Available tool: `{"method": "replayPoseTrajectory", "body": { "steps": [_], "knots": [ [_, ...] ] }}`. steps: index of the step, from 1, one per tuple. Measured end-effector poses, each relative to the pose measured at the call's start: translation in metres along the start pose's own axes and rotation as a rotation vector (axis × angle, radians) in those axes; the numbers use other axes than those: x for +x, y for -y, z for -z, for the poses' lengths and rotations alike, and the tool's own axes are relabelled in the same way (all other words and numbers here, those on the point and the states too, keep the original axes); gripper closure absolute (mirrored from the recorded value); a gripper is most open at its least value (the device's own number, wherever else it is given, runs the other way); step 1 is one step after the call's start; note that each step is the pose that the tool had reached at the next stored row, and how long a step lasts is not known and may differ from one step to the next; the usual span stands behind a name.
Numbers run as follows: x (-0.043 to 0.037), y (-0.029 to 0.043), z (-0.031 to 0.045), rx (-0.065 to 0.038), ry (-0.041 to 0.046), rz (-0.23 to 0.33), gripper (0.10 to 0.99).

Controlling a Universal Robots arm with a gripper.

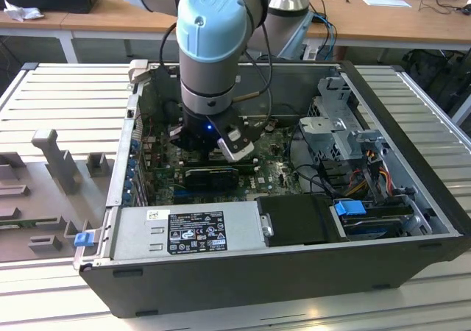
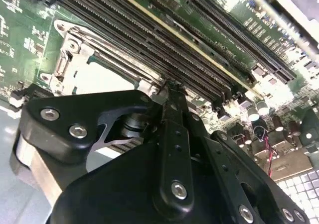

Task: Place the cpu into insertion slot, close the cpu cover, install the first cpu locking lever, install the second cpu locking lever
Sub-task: 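Install the second cpu locking lever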

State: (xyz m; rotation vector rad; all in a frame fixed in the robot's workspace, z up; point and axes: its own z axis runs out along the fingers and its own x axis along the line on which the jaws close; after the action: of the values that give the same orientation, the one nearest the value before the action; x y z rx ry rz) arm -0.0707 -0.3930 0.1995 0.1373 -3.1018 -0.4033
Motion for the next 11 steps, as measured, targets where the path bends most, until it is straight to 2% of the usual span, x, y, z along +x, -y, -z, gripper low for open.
{"method": "replayPoseTrajectory", "body": {
  "steps": [1, 2, 4, 11],
  "knots": [
    [0.002, 0.0007, -0.0037, -0.017, 0.0014, 0.001, 0.98],
    [0.0023, 0.001, -0.0045, -0.02, 0.0015, 0.0, 0.98],
    [0.002, -0.0001, -0.0012, -0.021, 0.0024, 0.001, 0.98],
    [0.0021, -0.0059, 0.0213, -0.019, 0.0015, 0.0, 0.98]
  ]
}}
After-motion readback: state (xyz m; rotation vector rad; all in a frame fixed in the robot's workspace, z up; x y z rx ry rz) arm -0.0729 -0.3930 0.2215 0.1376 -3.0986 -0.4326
